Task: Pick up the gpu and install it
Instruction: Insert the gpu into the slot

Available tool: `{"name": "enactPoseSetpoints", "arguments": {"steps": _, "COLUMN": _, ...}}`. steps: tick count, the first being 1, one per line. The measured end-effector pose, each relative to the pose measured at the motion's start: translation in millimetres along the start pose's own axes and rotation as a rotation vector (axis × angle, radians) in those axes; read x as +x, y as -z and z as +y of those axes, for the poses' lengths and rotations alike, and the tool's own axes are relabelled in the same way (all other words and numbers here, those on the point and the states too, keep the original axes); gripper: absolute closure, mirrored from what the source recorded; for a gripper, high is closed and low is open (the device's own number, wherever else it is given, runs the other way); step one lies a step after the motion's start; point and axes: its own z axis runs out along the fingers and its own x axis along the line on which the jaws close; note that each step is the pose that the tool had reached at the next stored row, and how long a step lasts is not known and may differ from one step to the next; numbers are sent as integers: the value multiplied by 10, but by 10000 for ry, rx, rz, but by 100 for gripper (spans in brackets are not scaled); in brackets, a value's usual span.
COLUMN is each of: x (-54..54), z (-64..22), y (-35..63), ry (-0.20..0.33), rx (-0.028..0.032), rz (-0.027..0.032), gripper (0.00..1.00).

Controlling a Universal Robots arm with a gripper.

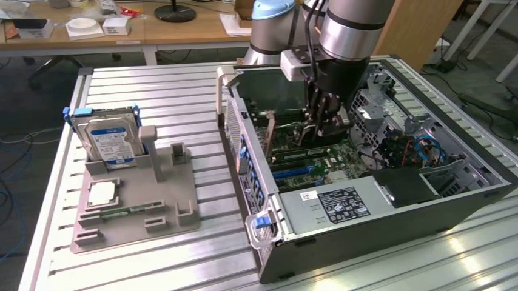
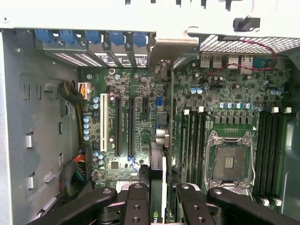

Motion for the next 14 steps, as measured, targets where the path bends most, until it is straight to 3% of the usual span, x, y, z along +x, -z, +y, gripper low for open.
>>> {"name": "enactPoseSetpoints", "arguments": {"steps": 5, "x": 8, "z": 9, "y": -34, "ry": 0, "rx": 0, "rz": -17, "gripper": 73}}
{"name": "enactPoseSetpoints", "arguments": {"steps": 14, "x": 20, "z": 30, "y": -116, "ry": -4, "rx": 0, "rz": -127, "gripper": 73}}
